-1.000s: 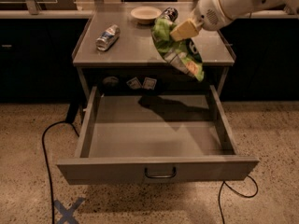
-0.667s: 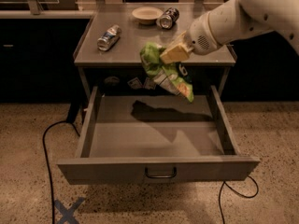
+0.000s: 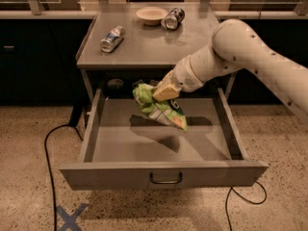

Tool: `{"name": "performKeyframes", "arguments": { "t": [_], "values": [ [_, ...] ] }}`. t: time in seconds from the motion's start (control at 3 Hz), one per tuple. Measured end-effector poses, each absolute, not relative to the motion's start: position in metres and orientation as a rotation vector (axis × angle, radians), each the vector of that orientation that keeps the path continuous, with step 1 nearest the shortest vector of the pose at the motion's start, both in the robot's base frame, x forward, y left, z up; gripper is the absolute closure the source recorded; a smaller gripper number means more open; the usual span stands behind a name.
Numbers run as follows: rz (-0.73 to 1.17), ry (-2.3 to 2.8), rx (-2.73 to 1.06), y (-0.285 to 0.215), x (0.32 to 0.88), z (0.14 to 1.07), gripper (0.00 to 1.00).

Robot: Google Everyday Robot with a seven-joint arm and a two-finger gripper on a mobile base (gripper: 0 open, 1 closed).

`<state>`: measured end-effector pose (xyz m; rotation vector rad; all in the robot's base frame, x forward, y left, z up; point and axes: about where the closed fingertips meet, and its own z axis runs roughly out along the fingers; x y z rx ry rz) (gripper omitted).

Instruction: Place green rice chip bag into top drawer

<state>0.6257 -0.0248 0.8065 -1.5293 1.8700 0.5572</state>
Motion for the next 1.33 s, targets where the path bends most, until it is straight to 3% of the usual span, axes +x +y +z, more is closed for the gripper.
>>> {"name": "performKeyframes", "arguments": {
  "t": [1.33],
  "values": [
    [0.475, 1.945, -1.550, -0.012, 0.671, 0.668, 1.00]
  ]
}}
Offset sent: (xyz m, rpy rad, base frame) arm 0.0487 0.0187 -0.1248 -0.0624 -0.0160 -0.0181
